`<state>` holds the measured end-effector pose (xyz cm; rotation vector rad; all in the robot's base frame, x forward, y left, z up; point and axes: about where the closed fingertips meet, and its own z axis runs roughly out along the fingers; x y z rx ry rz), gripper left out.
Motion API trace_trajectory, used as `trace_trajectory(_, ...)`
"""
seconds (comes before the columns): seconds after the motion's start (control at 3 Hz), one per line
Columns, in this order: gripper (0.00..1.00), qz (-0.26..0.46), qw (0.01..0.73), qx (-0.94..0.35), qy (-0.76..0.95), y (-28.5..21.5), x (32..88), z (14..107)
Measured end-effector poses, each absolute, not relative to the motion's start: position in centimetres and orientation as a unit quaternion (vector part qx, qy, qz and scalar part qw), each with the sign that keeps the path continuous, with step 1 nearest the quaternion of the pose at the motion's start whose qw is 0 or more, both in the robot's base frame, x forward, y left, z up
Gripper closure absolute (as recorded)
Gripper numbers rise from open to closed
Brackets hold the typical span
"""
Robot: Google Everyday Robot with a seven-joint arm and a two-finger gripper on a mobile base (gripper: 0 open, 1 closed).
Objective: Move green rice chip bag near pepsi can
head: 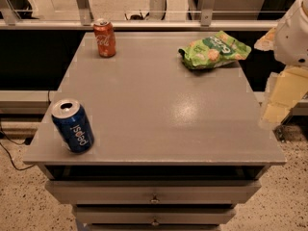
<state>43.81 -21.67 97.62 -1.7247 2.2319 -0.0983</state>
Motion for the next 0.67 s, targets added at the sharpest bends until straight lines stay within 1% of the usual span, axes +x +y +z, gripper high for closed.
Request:
trace_trajectory(0.33, 0.0, -0.034, 0.159, -0.603, 0.781, -21.7, 43.8, 97.6)
trace_trajectory(0.67, 0.0, -0.023, 0.184, -0.605, 0.775, -21.0, 46.2, 96.6)
